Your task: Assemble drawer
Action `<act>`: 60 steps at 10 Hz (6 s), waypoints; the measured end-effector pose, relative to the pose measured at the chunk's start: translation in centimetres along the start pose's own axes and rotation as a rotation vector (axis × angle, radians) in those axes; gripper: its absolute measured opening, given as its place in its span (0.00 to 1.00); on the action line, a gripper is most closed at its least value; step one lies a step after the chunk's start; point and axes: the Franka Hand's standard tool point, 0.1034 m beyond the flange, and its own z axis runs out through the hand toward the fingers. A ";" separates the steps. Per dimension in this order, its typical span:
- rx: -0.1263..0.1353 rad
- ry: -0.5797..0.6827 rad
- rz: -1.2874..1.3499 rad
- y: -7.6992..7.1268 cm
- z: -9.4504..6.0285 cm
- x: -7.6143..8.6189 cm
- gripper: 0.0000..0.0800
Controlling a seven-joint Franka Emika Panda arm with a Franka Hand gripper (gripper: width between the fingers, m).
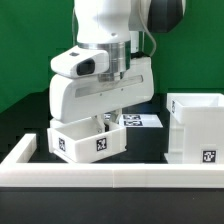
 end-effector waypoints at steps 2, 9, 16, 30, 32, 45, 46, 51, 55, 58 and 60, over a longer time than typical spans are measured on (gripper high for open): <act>0.002 -0.005 -0.029 0.0 0.3 -0.2 0.05; -0.011 -0.021 -0.657 -0.5 0.8 -2.1 0.05; -0.116 0.006 -0.822 -1.4 1.7 -0.7 0.05; -0.104 -0.038 -0.928 -4.5 2.5 2.4 0.05; -0.101 -0.034 -0.925 -5.1 2.4 3.1 0.05; -0.093 -0.017 -0.810 -6.9 3.2 4.6 0.05; -0.093 -0.017 -0.809 -6.9 3.2 4.6 0.17; -0.096 -0.025 -0.810 -6.1 0.4 4.3 0.73; -0.079 -0.045 -0.812 -3.1 -1.3 3.8 0.81; -0.037 0.001 -0.851 -1.9 -0.4 3.0 0.81; -0.008 0.053 -0.853 -0.6 0.5 3.4 0.81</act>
Offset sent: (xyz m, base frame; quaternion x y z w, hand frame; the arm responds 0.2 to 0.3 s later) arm -0.0149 0.0117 0.0041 -0.0405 0.0602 -0.3445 0.9360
